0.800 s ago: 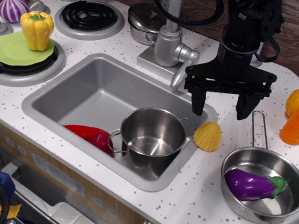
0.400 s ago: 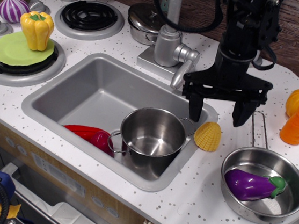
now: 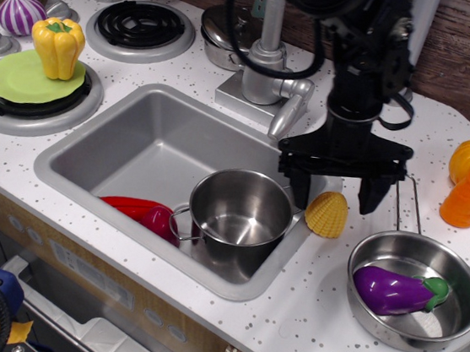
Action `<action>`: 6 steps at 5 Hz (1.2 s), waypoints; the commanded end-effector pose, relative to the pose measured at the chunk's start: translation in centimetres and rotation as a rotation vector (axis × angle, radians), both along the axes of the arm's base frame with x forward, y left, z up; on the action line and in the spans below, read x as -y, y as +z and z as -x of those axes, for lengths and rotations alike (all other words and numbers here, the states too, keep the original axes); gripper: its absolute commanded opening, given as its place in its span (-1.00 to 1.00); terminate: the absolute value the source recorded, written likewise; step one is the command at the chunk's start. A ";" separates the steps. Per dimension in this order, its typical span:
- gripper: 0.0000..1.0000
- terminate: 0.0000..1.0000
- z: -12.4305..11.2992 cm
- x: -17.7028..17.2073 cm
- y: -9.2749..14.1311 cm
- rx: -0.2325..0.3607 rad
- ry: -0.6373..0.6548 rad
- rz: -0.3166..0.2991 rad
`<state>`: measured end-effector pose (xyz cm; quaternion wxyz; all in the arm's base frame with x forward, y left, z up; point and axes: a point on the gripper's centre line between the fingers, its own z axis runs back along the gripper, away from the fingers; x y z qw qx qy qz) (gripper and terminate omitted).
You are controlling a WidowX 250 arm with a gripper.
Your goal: Put corn in pot which is in sink
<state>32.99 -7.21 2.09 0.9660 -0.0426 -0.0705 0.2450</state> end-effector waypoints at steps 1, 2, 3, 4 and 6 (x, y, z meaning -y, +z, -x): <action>1.00 -1.00 -0.2 -0.1 0.0 0.038 0.001 0.032; 1.00 -1.00 0.0 0.3 -0.4 0.045 0.014 0.049; -1.00 -1.00 -0.1 0.2 -0.5 0.056 0.008 0.045; -1.00 -1.00 -0.1 -0.8 0.8 0.047 -0.004 -0.015; -1.00 -1.00 1.2 -3.8 3.6 0.009 -0.048 -0.174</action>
